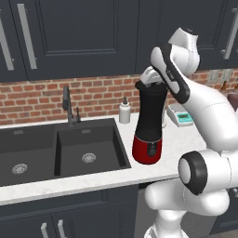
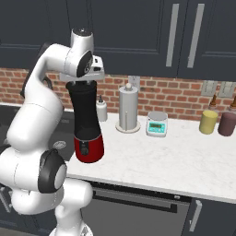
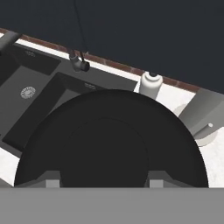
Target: Close the lid blender by securely placing the lid on top.
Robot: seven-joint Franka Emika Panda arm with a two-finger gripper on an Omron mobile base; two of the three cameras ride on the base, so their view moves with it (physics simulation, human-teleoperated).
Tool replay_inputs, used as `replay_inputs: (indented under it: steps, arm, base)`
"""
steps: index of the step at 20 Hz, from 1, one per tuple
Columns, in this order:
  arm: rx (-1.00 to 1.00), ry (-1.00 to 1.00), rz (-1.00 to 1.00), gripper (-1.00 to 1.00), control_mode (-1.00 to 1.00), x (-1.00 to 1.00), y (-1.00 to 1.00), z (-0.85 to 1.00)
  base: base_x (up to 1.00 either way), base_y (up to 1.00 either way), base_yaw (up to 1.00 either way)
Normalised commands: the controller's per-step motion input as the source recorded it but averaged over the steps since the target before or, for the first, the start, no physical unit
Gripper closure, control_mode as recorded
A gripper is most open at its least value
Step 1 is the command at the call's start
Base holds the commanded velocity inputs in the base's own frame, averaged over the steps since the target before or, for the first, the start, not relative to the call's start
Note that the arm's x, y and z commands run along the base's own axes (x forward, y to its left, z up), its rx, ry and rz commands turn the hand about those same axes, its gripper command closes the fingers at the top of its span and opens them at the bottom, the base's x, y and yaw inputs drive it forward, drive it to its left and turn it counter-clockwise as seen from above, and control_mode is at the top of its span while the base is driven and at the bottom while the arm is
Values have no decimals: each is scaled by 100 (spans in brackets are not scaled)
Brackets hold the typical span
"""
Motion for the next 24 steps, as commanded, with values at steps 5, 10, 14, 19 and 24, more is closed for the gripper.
replay_inputs:
  steps: [5,10,14,19,24]
  arm:
    - [0,0,0,100,-100,-9,6,-6]
    - [0,0,0,100,-100,-5,-4,-12]
    - [0,0,0,100,-100,0,-18,-11]
    - [0,0,-1,100,-100,-2,-20,-8]
    - [0,0,-1,100,-100,-15,-19,-3]
  base:
    - [0,0,0]
    - [0,0,0]
    - [0,0,0]
    - [0,0,0]
    - [0,0,0]
